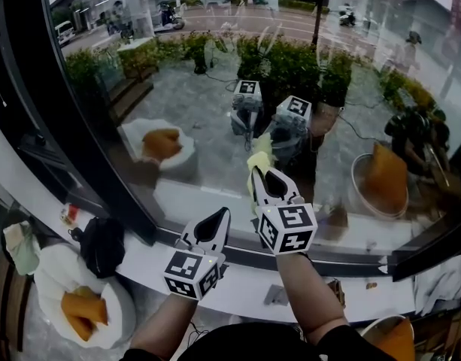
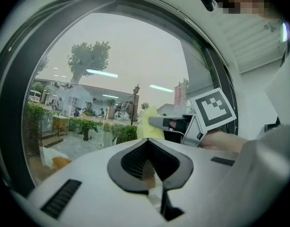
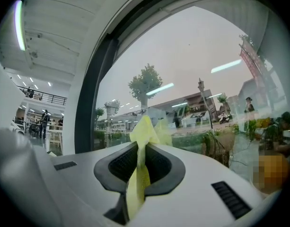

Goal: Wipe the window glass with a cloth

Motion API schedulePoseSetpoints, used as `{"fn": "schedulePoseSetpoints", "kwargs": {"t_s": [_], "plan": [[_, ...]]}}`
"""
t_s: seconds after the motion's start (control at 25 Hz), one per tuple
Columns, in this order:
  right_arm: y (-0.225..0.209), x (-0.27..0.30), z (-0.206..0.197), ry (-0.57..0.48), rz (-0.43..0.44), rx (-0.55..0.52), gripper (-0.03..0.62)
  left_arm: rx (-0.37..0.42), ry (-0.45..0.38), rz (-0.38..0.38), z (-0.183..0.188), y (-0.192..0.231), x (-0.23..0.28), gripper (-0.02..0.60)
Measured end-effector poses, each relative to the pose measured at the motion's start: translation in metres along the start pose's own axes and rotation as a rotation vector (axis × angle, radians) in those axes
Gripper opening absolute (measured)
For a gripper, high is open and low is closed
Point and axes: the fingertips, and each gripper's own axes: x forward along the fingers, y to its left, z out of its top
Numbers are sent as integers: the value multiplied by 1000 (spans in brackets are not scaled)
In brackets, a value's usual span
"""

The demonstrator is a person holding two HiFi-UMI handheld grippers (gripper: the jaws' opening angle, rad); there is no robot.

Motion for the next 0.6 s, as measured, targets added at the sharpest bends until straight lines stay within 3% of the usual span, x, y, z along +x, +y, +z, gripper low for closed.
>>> {"fn": "schedulePoseSetpoints", "kwargs": {"t_s": [0.6], "plan": [[14,-25,47,-76,28,-56,52,25,-50,-37,24,-15,4,8]]}}
